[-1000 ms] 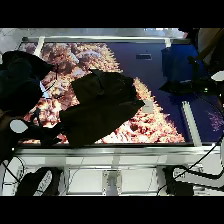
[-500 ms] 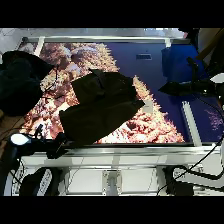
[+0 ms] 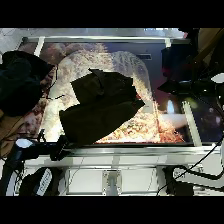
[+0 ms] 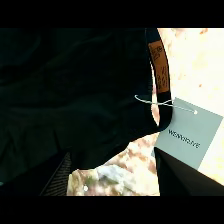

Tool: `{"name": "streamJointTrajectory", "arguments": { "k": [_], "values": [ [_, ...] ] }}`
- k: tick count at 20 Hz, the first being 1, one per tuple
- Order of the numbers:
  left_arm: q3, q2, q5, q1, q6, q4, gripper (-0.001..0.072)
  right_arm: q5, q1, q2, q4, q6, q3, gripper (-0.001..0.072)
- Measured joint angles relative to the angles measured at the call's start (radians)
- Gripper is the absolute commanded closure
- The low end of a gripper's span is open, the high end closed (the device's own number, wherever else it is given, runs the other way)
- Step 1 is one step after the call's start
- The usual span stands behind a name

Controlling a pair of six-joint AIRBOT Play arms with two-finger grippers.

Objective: Fold the clothes and pants, and hang the long-sleeved shirts on hangers.

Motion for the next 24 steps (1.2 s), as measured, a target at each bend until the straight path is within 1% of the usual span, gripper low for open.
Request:
{"name": "streamJointTrajectory", "arguments": {
  "k": [1,3,4,6,8,9,13,16,17,18,20,22,24],
  "values": [
    [-0.006,-0.001,0.006,0.0,0.0,-0.007,0.0135,0.0,0.0,0.0,0.003,0.0,0.0,0.0158],
    [-0.024,-0.002,0.029,0.0,0.002,-0.031,0.0172,0.0,0.0,0.0,0.01,0.0,0.0,0.0158],
    [-0.032,-0.003,0.048,-0.003,0.002,-0.043,0.0215,0.0,0.0,0.0,0.017,-0.001,0.0,0.0159],
    [-0.044,-0.004,0.093,-0.02,0.002,-0.061,0.0273,0.0,0.0,0.0,0.026,-0.001,0.0,0.0159],
    [-0.051,-0.004,0.171,-0.046,0.004,-0.074,0.0631,0.001,0.0,0.001,0.036,-0.001,0.0,0.0159],
    [-0.053,-0.005,0.215,-0.058,0.006,-0.074,0.0697,0.002,0.0,0.001,0.037,-0.001,0.0,0.0159],
    [-0.056,-0.005,0.326,-0.087,0.006,-0.115,0.0697,0.032,0.0,0.01,0.041,-0.002,-0.005,0.0159],
    [-0.055,-0.004,0.36,-0.094,0.008,-0.137,0.0698,0.047,0.0,0.052,0.037,-0.016,-0.108,0.0154],
    [-0.053,-0.004,0.369,-0.096,0.018,-0.145,0.0698,0.037,0.0,0.075,0.042,-0.025,-0.174,0.0131],
    [-0.05,-0.003,0.375,-0.097,0.032,-0.158,0.0698,0.003,0.0,0.101,0.064,-0.034,-0.258,0.0073],
    [-0.043,-0.003,0.377,-0.098,0.053,-0.172,0.0697,-0.101,0.0,0.134,0.176,-0.061,-0.431,0.0078],
    [-0.038,-0.003,0.381,-0.098,0.072,-0.183,0.0697,-0.191,0.002,0.134,0.344,-0.124,-0.568,0.0079],
    [-0.034,-0.003,0.382,-0.098,0.09,-0.188,0.0698,-0.26,0.023,0.095,0.476,-0.179,-0.642,0.008]
  ]
}}
